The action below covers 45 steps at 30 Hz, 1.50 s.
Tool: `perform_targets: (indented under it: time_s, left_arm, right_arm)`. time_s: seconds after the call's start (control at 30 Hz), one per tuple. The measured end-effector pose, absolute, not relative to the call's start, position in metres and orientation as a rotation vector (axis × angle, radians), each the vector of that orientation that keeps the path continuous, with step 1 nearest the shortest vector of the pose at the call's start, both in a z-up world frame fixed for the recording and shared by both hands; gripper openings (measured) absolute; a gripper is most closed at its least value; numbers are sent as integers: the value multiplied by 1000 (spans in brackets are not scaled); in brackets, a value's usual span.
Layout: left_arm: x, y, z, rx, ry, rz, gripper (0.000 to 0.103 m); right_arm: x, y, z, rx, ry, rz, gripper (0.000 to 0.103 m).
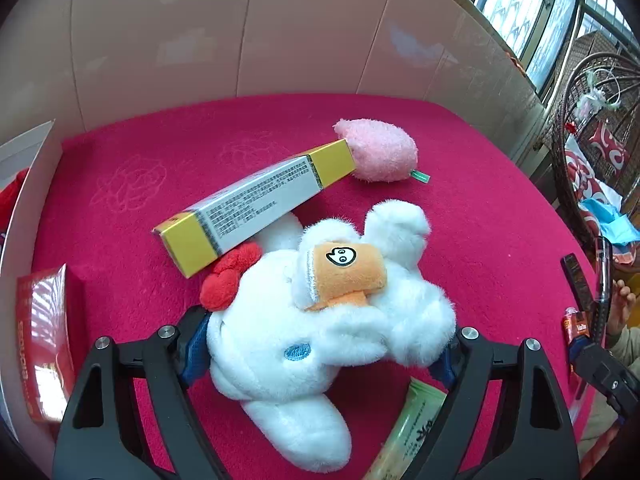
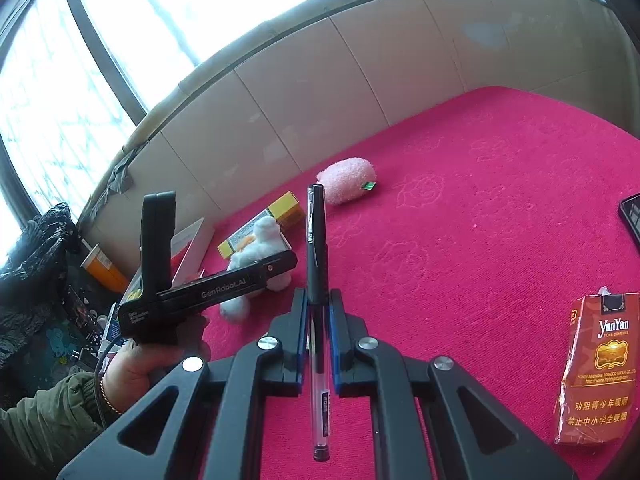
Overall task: Organize objects
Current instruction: 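Grasp the white plush toy with the left tool while the right tool grasps the black pen, then carry the plush toy and pen with both tools over the cardboard box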
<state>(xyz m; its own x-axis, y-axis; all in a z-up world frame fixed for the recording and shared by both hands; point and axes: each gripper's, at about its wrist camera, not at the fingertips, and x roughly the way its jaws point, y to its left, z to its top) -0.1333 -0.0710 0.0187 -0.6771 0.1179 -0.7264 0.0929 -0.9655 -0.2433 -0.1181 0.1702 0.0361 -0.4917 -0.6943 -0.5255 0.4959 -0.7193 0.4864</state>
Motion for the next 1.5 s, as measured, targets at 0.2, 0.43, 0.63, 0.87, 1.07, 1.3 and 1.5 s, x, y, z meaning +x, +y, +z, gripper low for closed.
perform_targets:
  time_s: [0.2, 0.43, 0.63, 0.87, 1.07, 1.3, 1.5]
  left_arm:
    - [-87, -64, 48, -1106, -393, 2857, 85]
    - [-66, -49, 71, -1037, -314, 2890, 85]
    - [-43, -63, 76, -1027, -332, 2924, 85]
    - [-9, -87, 88, -972, -381, 2989, 85]
    - [8, -105, 94, -933, -425, 3022, 85]
    - [26, -124, 97, -887, -476, 3060, 85]
    - [38, -142, 92, -869, -523, 3089, 85]
  right_arm:
    - [-108, 165, 45, 930, -342, -2215, 7]
    - [-98, 155, 53, 921, -331, -2207, 7]
    - [-89, 139, 54, 950, -289, -2179, 7]
    - [-70, 113, 66, 930, -213, -2156, 7]
    - [-56, 89, 72, 926, -146, -2137, 7]
    - [-44, 65, 75, 923, -84, -2116, 7]
    - [-36, 51, 75, 934, -53, -2102, 8]
